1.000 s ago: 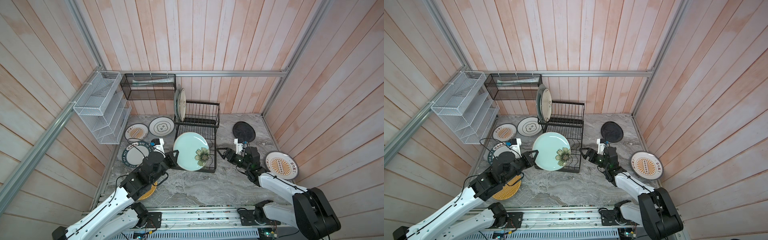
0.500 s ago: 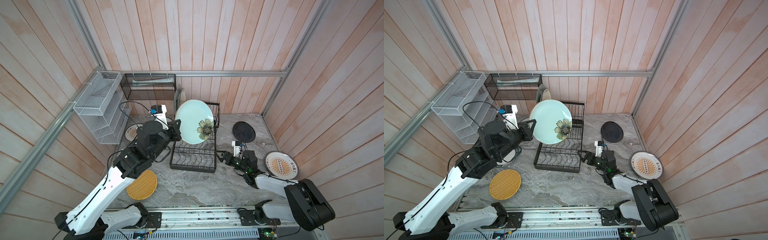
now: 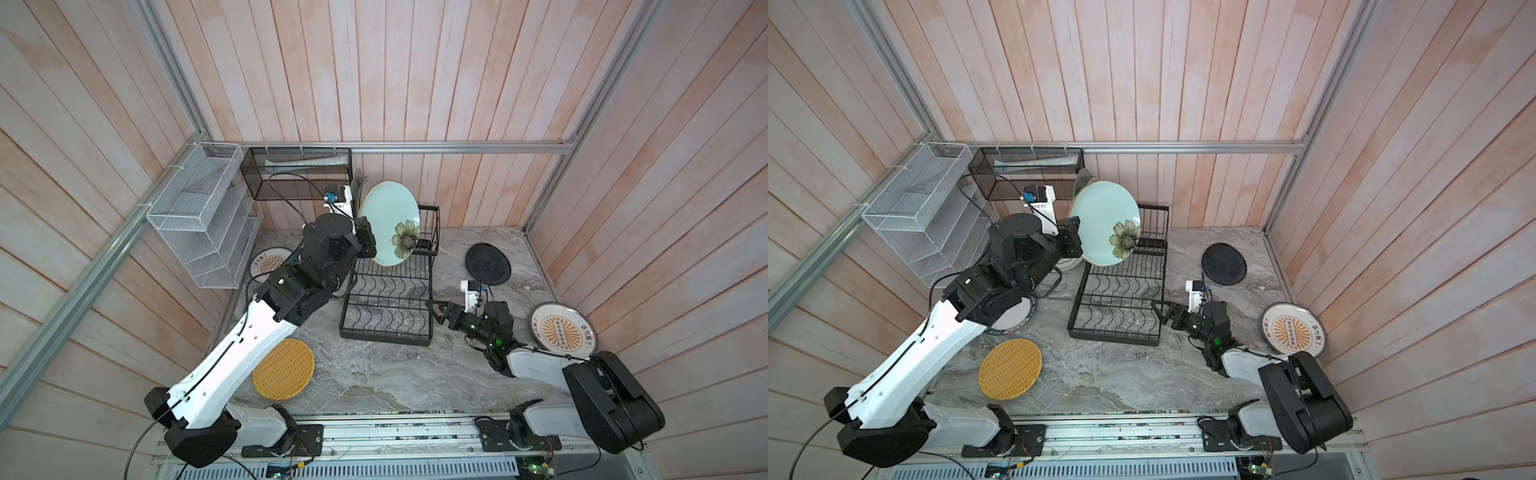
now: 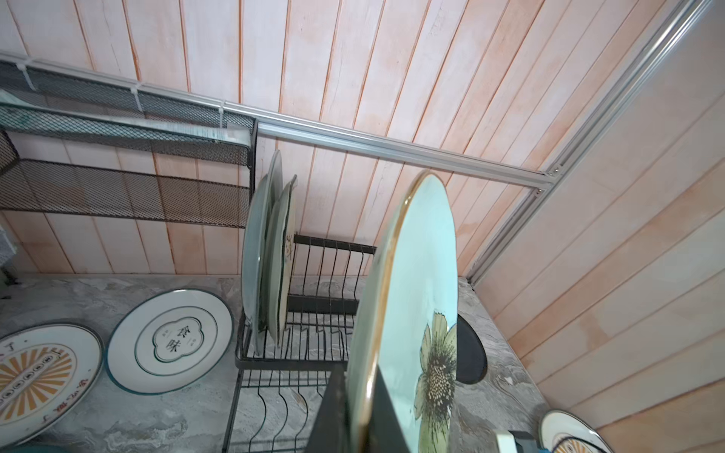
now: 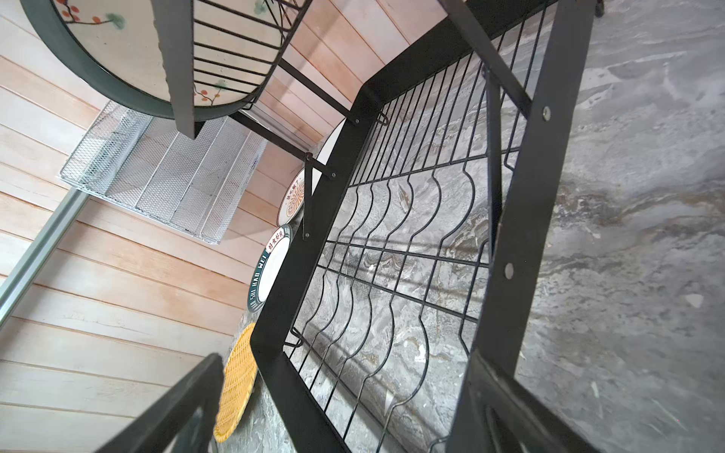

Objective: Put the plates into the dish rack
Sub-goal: 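Lift the green plate upright with the left gripper while the right gripper withdraws, then carry the upright green plate with the left gripper over the rack's far end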

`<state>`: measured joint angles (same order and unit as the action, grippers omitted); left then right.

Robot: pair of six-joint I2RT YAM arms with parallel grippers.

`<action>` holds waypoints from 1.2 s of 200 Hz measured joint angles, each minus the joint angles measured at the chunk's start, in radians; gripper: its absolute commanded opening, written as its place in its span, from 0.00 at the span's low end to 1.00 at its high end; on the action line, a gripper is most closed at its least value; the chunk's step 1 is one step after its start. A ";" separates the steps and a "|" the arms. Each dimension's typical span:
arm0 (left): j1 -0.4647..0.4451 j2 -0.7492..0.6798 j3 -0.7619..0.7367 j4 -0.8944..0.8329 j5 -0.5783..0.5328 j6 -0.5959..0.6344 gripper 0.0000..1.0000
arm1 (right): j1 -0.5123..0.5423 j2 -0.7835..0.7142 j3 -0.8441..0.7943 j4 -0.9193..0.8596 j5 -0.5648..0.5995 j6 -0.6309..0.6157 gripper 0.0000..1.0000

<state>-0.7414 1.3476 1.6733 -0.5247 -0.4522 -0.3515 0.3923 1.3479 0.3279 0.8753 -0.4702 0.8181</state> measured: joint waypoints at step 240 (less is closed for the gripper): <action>0.019 0.489 0.323 0.296 -0.395 0.620 0.00 | 0.017 0.040 0.000 0.045 -0.026 0.019 0.98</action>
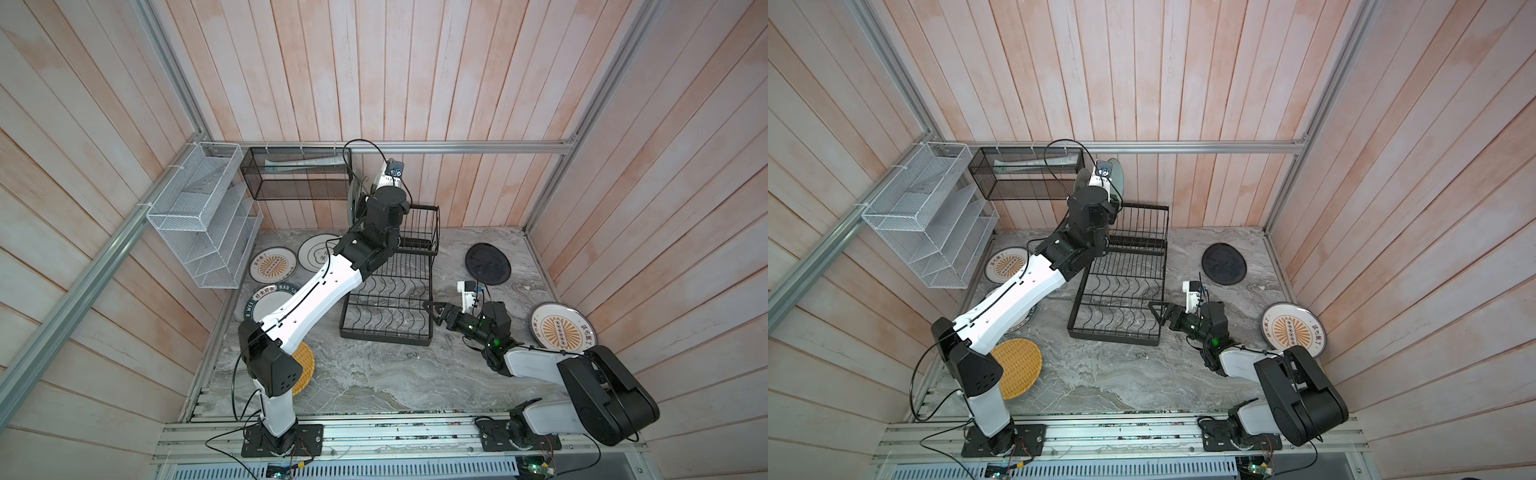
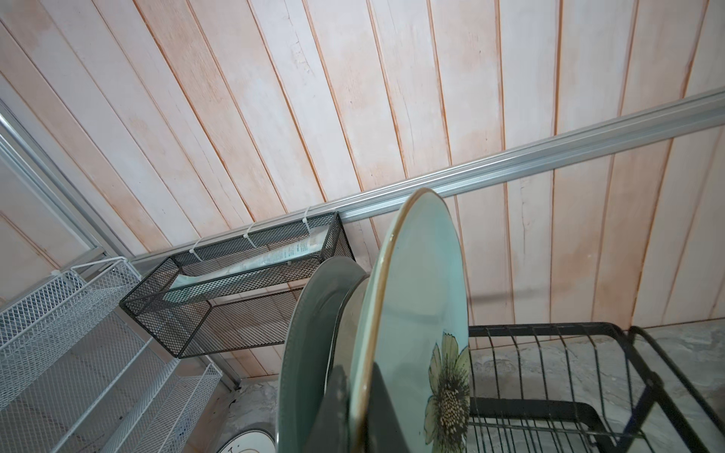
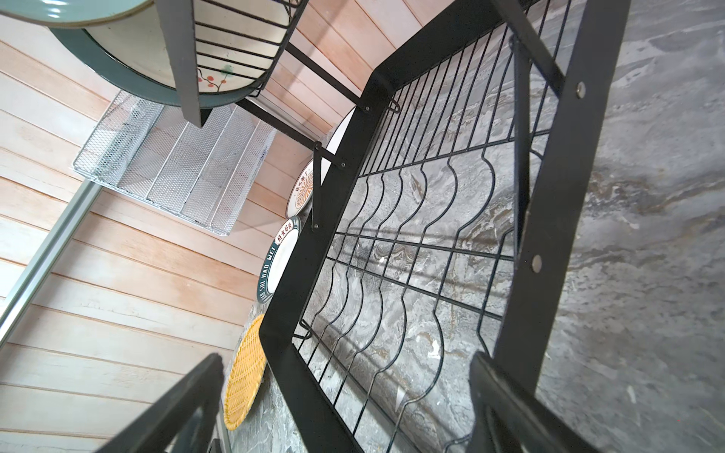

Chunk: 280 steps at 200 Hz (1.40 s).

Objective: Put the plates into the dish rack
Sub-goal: 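Carry the upright green plate with the left gripper over the rack's far end, then lower the green plate into the slots beside the cream plate with the left gripper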

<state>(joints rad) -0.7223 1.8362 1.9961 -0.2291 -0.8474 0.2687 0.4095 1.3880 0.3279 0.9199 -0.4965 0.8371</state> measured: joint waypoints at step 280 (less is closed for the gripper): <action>0.041 0.139 0.040 0.026 -0.104 0.090 0.00 | 0.002 0.053 0.000 0.031 -0.041 0.032 0.98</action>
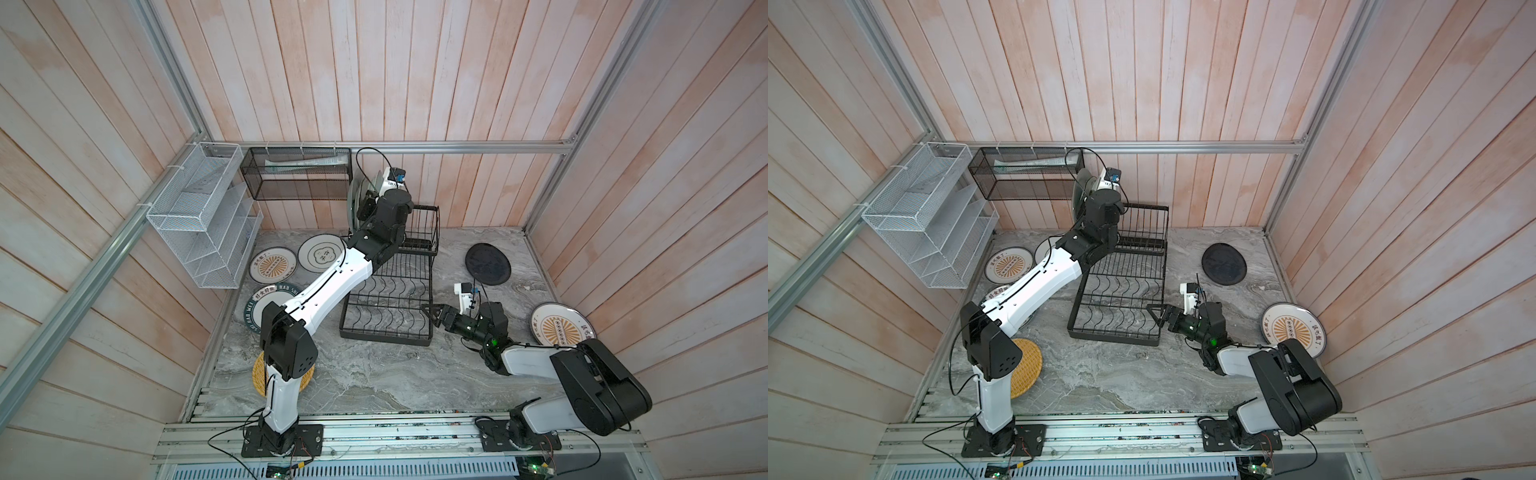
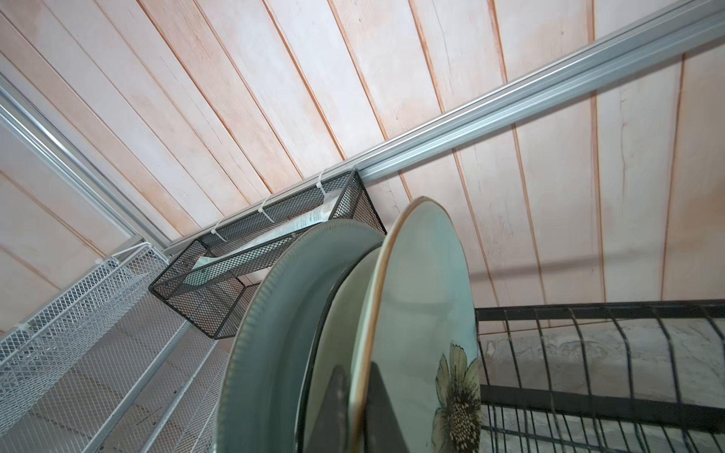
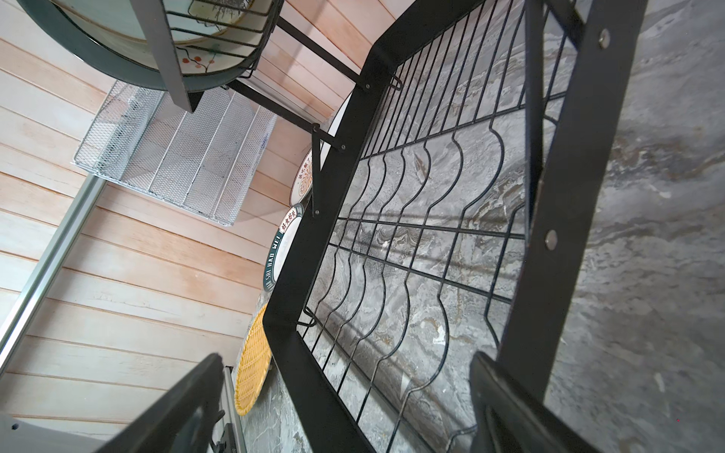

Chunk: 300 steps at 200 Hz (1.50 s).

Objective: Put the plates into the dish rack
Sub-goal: 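Lower the green plate into the slots beside the cream plate with the left gripper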

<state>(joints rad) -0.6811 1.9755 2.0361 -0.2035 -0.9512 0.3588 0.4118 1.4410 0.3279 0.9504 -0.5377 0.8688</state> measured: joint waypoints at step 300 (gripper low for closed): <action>-0.034 0.059 0.105 -0.223 -0.025 -0.214 0.25 | 0.000 0.033 0.004 0.043 -0.023 0.021 0.98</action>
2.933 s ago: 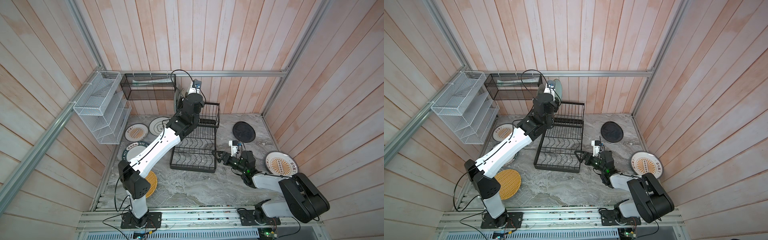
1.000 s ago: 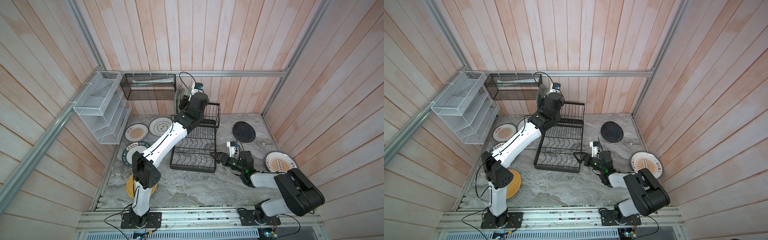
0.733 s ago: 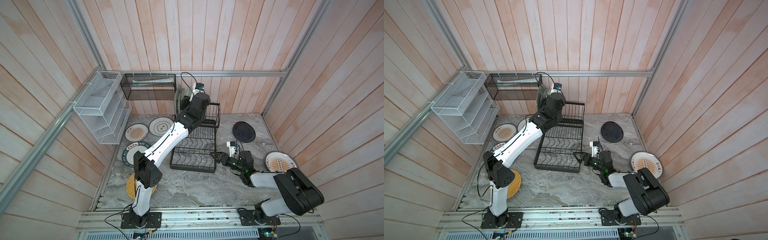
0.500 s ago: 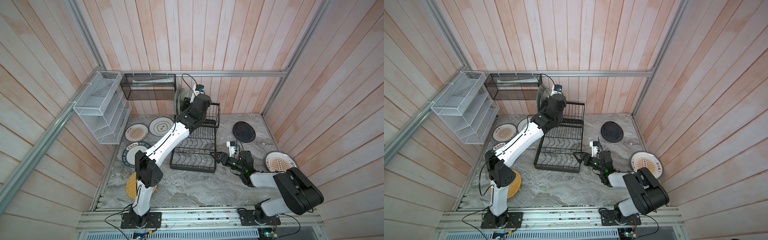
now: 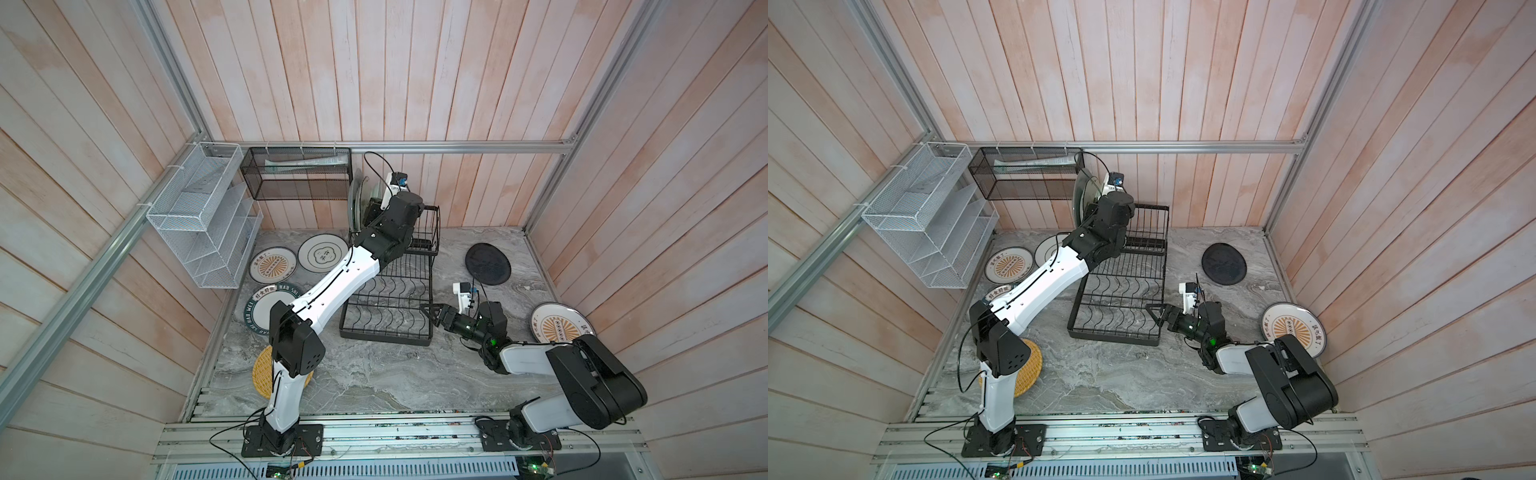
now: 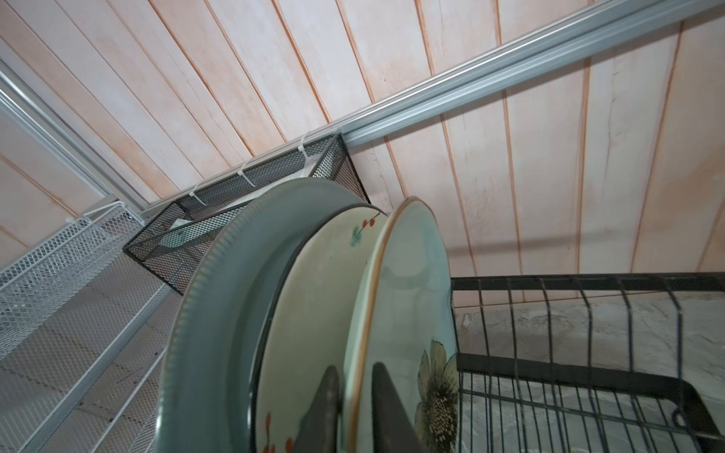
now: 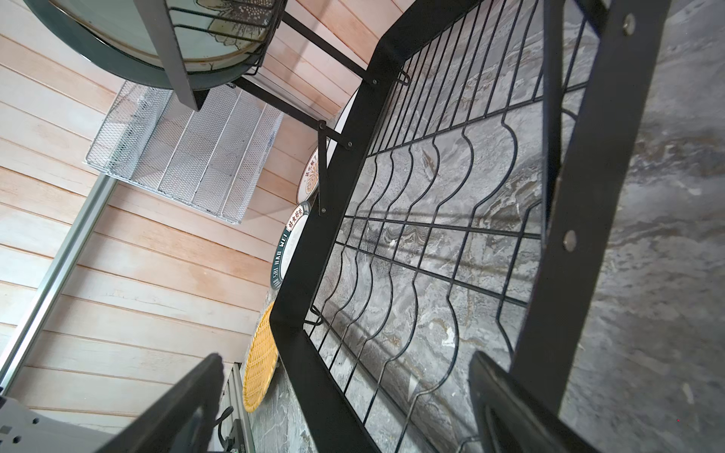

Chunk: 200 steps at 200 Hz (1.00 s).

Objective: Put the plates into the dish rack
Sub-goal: 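Lower the green plate into the slots beside the cream plate with the left gripper, then release the green plate with the left gripper while the right reaches the dark plate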

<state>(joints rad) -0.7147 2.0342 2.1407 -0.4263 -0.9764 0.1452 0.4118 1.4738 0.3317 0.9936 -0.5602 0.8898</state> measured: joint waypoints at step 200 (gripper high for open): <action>-0.009 -0.181 0.132 -0.195 0.167 -0.109 0.54 | 0.017 -0.161 0.000 -0.017 -0.024 -0.092 0.98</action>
<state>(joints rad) -0.7238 1.8530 2.2726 -0.6216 -0.8093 0.0364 0.4290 1.3128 0.3317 0.9764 -0.5846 0.7979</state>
